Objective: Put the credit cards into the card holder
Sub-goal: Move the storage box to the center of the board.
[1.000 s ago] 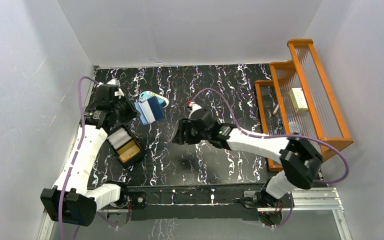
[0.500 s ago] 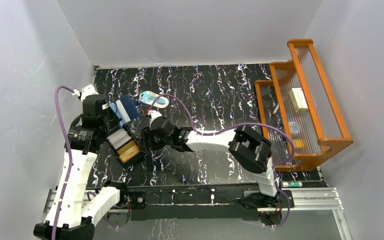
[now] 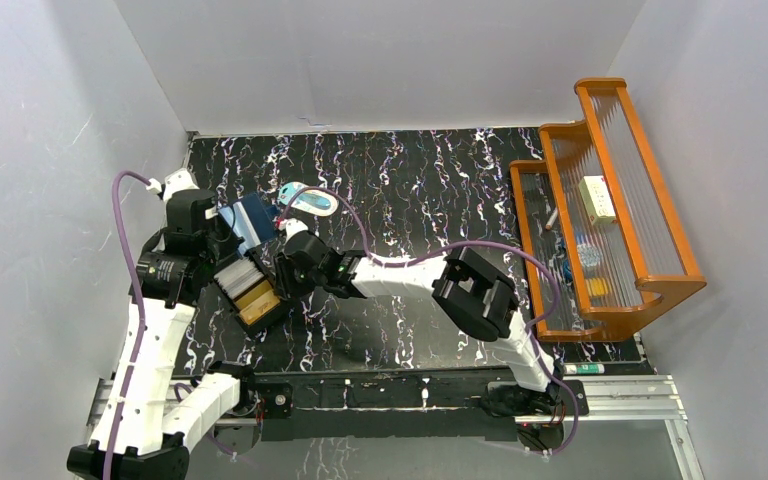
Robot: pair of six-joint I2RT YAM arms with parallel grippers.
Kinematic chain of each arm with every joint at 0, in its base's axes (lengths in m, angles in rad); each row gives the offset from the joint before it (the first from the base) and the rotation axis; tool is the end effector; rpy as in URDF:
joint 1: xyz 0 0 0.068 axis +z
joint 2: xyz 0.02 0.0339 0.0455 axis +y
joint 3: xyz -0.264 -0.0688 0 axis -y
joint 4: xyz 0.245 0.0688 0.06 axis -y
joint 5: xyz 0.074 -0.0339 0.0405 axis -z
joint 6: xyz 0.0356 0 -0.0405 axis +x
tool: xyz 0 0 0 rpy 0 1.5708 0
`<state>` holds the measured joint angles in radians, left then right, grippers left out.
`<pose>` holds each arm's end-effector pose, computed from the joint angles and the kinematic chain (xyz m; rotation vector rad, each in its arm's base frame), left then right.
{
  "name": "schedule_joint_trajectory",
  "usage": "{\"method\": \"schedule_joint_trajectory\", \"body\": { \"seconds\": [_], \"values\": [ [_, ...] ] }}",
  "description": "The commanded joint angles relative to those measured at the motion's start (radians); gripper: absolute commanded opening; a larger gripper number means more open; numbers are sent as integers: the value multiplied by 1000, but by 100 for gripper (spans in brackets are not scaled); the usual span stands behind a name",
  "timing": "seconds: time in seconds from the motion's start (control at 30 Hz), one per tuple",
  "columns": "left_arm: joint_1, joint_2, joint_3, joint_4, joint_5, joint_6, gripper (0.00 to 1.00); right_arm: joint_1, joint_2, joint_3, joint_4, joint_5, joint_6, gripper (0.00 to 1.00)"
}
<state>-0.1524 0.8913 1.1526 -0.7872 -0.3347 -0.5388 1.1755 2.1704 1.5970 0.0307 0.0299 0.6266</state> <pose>0.1682 -0.0140 0.3861 -0.5910 1.9793 -0.0743 0.1940 0.4621 0.1923 -0.6030 2.2130 0.9941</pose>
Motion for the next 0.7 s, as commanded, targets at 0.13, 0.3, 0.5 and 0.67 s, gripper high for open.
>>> {"method": "schedule_joint_trajectory", "body": {
  "seconds": [0.13, 0.3, 0.5, 0.67],
  "values": [
    [6, 8, 13, -28, 20, 32, 0, -6, -16, 64, -43, 39, -41, 19],
    [6, 20, 30, -38, 72, 43, 0, -33, -107, 37, -158, 38, -28, 5],
    [5, 59, 74, -47, 209, 69, 0, -114, -251, -36, -324, 40, 6, 0],
    [5, 89, 94, -49, 348, 92, 0, -217, -413, -163, -450, 58, 37, 0]
  ]
}}
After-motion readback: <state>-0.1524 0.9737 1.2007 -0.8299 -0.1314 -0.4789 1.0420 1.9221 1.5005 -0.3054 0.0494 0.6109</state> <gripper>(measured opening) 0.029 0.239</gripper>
